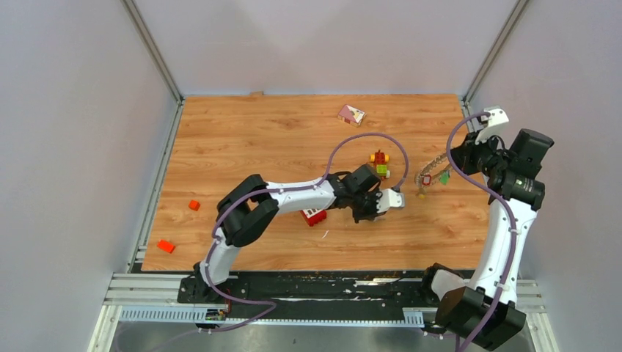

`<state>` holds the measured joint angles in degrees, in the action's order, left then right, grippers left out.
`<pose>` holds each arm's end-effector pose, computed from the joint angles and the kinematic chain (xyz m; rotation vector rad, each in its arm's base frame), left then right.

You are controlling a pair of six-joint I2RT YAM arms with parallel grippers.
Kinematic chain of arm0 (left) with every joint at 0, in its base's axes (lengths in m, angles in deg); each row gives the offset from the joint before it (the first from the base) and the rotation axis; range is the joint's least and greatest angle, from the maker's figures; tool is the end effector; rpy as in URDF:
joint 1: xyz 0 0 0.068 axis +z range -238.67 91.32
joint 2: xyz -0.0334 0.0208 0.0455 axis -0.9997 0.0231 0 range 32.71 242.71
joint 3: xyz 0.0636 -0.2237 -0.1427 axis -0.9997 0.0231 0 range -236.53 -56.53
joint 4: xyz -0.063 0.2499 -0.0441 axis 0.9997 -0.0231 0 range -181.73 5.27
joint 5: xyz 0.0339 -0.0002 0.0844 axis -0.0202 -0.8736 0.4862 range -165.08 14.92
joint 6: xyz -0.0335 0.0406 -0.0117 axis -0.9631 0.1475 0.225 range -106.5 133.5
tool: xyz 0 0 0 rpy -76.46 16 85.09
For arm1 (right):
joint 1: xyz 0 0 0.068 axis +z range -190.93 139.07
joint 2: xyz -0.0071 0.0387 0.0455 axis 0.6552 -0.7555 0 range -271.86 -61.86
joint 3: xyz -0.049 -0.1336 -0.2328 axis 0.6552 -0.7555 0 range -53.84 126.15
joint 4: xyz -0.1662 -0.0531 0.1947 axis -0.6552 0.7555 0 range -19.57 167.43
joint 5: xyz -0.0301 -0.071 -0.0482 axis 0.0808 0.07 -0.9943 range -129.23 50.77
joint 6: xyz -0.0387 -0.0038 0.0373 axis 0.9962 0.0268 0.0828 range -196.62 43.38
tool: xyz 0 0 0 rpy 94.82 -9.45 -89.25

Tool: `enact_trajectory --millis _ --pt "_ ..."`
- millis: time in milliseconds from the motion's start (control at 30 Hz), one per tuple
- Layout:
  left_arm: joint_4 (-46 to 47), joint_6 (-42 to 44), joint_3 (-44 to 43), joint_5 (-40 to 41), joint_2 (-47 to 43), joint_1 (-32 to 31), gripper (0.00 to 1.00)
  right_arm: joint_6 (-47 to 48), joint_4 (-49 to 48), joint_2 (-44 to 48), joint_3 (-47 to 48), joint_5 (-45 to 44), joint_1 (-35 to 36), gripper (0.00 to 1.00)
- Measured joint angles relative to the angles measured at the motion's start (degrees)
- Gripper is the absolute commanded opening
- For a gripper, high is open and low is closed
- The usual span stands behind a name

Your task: Put the keys on the keyring

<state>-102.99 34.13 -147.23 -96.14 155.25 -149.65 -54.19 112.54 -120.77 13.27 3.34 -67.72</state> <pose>0.2172 -0.4178 0.1755 1.7676 1.7886 -0.7519 0.1900 -0.0691 0.3781 -0.3324 1.9757 0.2594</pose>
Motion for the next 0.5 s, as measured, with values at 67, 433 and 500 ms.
enact_trajectory --millis 67,433,500 --pt "1.5 0.7 5.1 -0.1 -3.1 0.5 0.0 -0.2 -0.7 0.4 -1.0 0.0 1.1 0.0" --pt "5.6 4.4 20.6 -0.9 -11.6 2.3 0.0 -1.4 -5.7 2.9 -7.2 -1.9 11.0 0.0" --pt "5.8 4.5 21.0 -0.9 -11.9 2.5 0.03 -1.8 -6.7 2.9 -8.0 -2.2 12.1 0.0"
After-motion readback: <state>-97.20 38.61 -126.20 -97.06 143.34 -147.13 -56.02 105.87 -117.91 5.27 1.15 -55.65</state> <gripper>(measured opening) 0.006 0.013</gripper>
